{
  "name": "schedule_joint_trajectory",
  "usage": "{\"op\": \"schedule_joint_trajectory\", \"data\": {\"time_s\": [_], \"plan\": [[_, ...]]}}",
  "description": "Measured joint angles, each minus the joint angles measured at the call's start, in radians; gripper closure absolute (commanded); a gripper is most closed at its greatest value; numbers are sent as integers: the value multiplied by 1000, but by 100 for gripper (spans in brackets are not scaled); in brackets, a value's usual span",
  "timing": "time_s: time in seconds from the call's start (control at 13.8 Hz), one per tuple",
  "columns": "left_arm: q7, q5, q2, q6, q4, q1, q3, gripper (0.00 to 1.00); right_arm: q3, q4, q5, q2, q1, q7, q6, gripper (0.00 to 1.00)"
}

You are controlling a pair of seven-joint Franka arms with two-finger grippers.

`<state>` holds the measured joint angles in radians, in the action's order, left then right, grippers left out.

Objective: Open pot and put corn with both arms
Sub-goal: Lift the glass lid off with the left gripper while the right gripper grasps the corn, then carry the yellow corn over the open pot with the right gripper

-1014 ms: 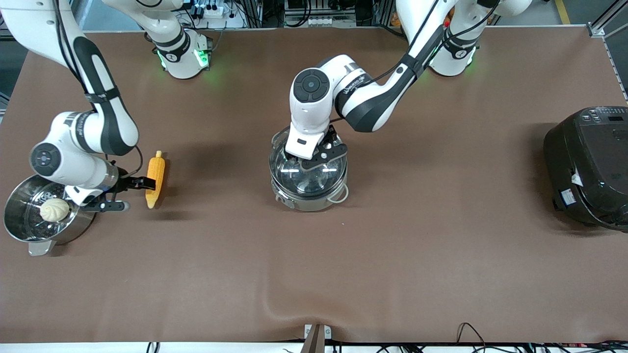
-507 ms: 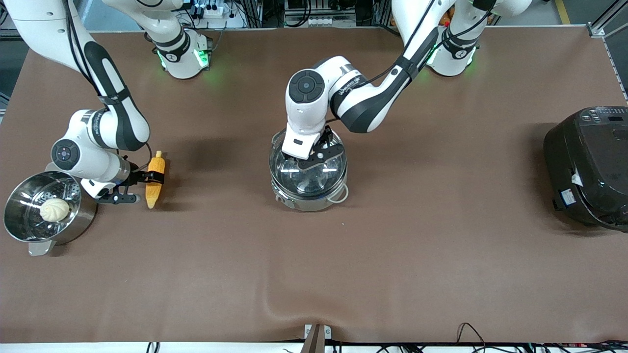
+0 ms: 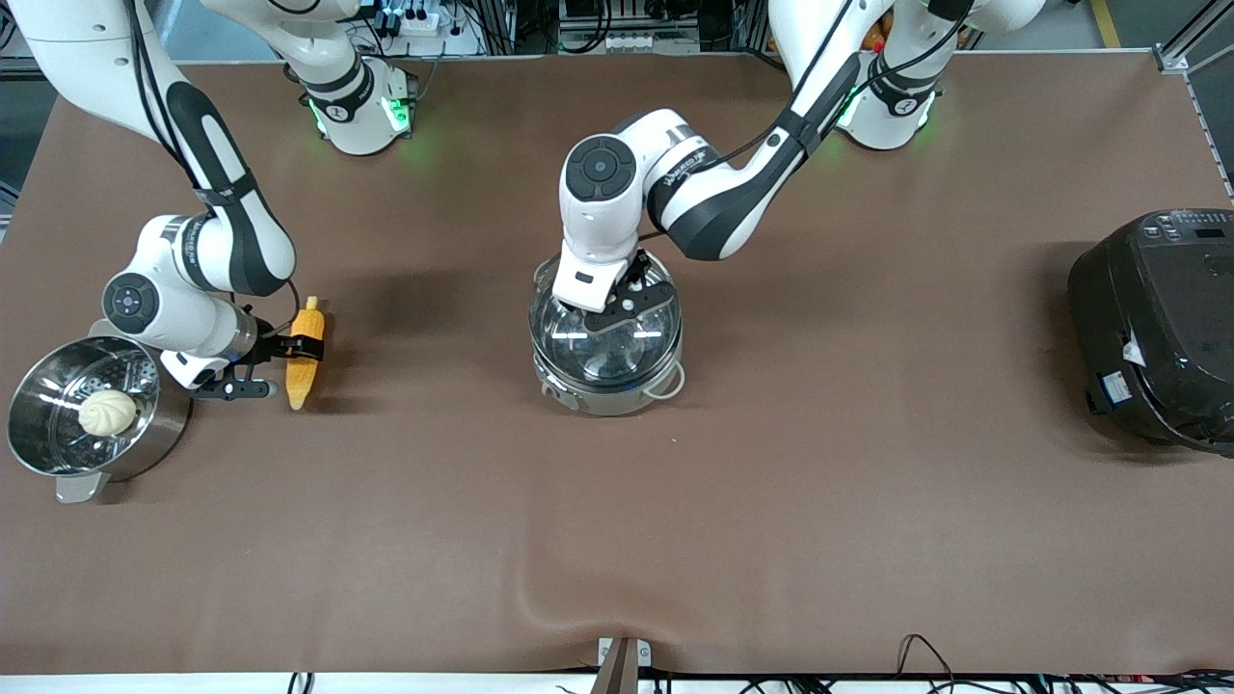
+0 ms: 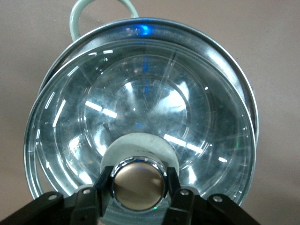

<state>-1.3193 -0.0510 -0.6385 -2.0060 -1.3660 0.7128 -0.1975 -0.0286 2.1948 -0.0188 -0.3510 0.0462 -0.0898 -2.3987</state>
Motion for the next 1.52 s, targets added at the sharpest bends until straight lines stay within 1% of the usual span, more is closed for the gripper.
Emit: {"op": "schedule_joint_trajectory", "data": {"time_s": [0.22,0.29,0.43,0.51,0.65,0.72,0.8,0.87,0.94,1.01,1.09,1.16,1.3,1.38,1.45,1.52], "plan": [[0,0,0,0,1,0,1,100,0,10,0,-15,0,0,4,0],[0,0,0,1,2,0,1,100,0,12,0,-23,0,0,7,4],[0,0,14,18,12,-1,2,100,-1,15,0,-37,0,0,9,35],[1,0,34,38,22,-4,3,100,-1,15,0,-41,1,0,9,43],[33,0,104,94,33,-15,11,100,-1,15,0,-43,1,0,14,62],[79,0,146,141,34,-35,15,100,-1,15,0,-46,1,0,14,77],[146,-1,189,192,35,-67,19,100,-2,14,0,-48,1,0,14,87],[230,-1,227,242,34,-111,21,100,-1,11,0,-47,1,0,20,89],[331,-1,261,286,32,-166,22,100,-1,3,0,-46,1,0,36,89],[438,-1,285,320,29,-226,24,100,1,-21,0,-45,1,0,82,90],[538,-1,300,349,24,-287,26,100,10,-69,-4,-43,0,0,161,90],[631,0,305,366,16,-349,27,100,24,-142,-23,-38,-5,1,262,90],[790,0,302,368,-22,-465,29,100,47,-323,-98,-24,-43,26,463,90],[846,0,298,363,-46,-513,28,100,52,-402,-132,-17,-78,69,532,90],[885,0,294,344,-77,-554,27,100,56,-464,-153,-13,-127,143,569,90],[907,0,292,308,-119,-582,26,100,60,-502,-162,-12,-189,239,575,90]]}}
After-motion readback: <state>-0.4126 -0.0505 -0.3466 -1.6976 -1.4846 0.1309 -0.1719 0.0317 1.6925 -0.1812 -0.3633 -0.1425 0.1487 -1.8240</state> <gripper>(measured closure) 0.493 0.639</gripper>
